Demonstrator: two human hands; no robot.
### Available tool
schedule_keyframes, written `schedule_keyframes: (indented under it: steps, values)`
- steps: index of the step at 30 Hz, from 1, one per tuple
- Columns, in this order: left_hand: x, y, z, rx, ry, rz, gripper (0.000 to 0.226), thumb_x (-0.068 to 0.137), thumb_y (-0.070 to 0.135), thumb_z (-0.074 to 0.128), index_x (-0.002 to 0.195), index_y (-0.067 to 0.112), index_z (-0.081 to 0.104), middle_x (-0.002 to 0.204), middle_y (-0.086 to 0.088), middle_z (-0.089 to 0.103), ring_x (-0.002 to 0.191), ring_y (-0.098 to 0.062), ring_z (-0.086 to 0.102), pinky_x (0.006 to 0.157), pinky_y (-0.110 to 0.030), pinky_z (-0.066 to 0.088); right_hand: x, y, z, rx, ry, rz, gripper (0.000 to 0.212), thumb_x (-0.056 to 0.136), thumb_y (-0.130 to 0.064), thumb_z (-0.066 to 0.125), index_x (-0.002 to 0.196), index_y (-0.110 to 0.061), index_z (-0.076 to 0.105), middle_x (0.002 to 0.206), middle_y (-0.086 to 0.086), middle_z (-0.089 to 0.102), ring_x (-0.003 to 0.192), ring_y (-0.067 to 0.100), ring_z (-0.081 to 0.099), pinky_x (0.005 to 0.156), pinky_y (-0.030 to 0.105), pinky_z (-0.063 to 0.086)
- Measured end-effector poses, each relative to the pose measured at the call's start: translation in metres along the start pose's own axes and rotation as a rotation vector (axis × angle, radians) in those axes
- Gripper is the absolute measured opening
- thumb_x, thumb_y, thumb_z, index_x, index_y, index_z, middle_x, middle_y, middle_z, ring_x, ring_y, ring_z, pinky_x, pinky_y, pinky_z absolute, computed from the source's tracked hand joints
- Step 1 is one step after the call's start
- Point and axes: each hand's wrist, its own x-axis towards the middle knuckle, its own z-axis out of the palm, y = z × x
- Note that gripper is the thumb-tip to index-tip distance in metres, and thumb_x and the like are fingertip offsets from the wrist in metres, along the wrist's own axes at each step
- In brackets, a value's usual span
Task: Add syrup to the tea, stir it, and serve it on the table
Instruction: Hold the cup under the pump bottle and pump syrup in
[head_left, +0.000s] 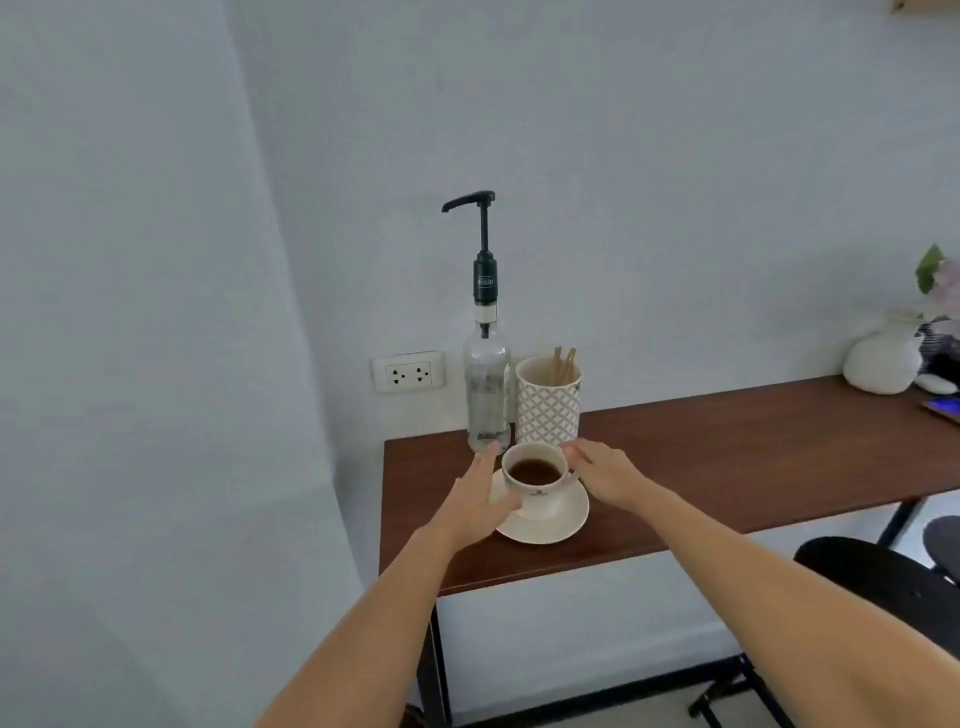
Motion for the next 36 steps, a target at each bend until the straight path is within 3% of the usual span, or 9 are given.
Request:
schedule_keyframes:
  steps: [4,8,11,16,20,24,28,31,36]
  values:
    - [0.005,0.011,0.021,-0.075,0.096,0.077,0.092,0.070,0.034,0.084,0.136,0.062,0.026,0.138,0.026,0.049,0.132,-0.003,0.046,0.106,-0.019,0.035,0.009,0.013,0.007,0.119,0.017,0.021,0.035,0.106,-0.023,0.037,0.098,-0.012,0.069,0.104,0.009,0.071,0.097,0.026,0.061,0.087,0.041,0.048]
    - [0.017,0.014,0.046,-0.215,0.271,0.010,0.106,0.053,0.035,0.092,0.144,0.029,0.039,0.130,0.013,0.059,0.124,-0.007,0.056,0.103,-0.025,0.046,0.016,0.027,0.009,0.453,-0.061,0.020,0.039,0.104,-0.009,0.041,0.101,-0.028,0.076,0.110,0.007,0.072,0.104,0.025,0.069,0.089,0.041,0.062]
    - [0.021,0.016,0.059,-0.238,0.416,-0.021,0.101,0.047,0.037,0.092,0.135,0.034,0.045,0.116,0.021,0.065,0.111,0.004,0.062,0.090,-0.011,0.046,0.022,0.036,0.010,0.496,-0.095,-0.036,0.042,0.104,-0.006,0.042,0.098,-0.030,0.076,0.107,0.009,0.074,0.101,0.024,0.072,0.089,0.042,0.063]
    - [0.019,0.024,0.062,-0.184,0.574,0.020,0.084,0.045,0.036,0.095,0.112,0.057,0.050,0.111,0.027,0.067,0.105,0.007,0.065,0.083,-0.005,0.047,0.033,0.039,-0.002,0.462,-0.178,-0.105,0.040,0.104,-0.005,0.045,0.100,-0.024,0.080,0.102,0.006,0.077,0.093,0.020,0.075,0.082,0.035,0.065]
    - [0.014,0.039,0.041,-0.192,0.663,0.038,0.082,0.045,0.030,0.096,0.113,0.051,0.054,0.110,0.019,0.071,0.103,-0.001,0.068,0.082,-0.010,0.051,0.039,0.010,-0.027,0.459,-0.262,-0.198,0.045,0.104,-0.006,0.042,0.094,-0.029,0.079,0.094,0.002,0.079,0.083,0.017,0.077,0.075,0.031,0.064]
    - [0.015,0.059,-0.005,-0.181,0.709,0.014,0.082,0.042,0.036,0.095,0.112,0.047,0.055,0.103,0.025,0.071,0.097,0.003,0.068,0.075,-0.006,0.050,0.052,-0.034,-0.053,0.471,-0.321,-0.227,0.034,0.105,-0.016,0.043,0.097,-0.018,0.076,0.091,0.009,0.079,0.081,0.019,0.078,0.076,0.039,0.064]
    - [0.024,0.080,-0.058,-0.160,0.740,-0.004,0.085,0.039,0.043,0.092,0.115,0.040,0.055,0.097,0.020,0.073,0.091,0.006,0.068,0.072,-0.008,0.051,0.076,-0.094,-0.083,0.497,-0.114,-0.332,0.025,0.105,-0.030,0.045,0.106,-0.023,0.069,0.102,0.002,0.075,0.088,0.020,0.074,0.081,0.041,0.063]
    - [0.033,0.093,-0.098,-0.166,0.760,-0.008,0.092,0.037,0.044,0.091,0.121,0.034,0.054,0.100,0.014,0.072,0.093,0.000,0.068,0.081,-0.022,0.057,0.101,-0.144,-0.111,0.552,0.112,-0.375,0.016,0.103,-0.036,0.043,0.105,-0.031,0.058,0.097,-0.005,0.066,0.090,0.021,0.067,0.091,0.049,0.058]
    - [0.051,0.115,-0.151,-0.153,0.762,-0.002,0.091,0.039,0.048,0.091,0.120,0.035,0.053,0.102,0.015,0.067,0.090,0.001,0.064,0.059,-0.013,0.051,0.141,-0.215,-0.135,0.646,0.156,-0.302,0.045,0.101,-0.051,0.039,0.126,-0.016,0.050,0.092,0.001,0.059,0.077,0.016,0.054,0.077,0.038,0.047]
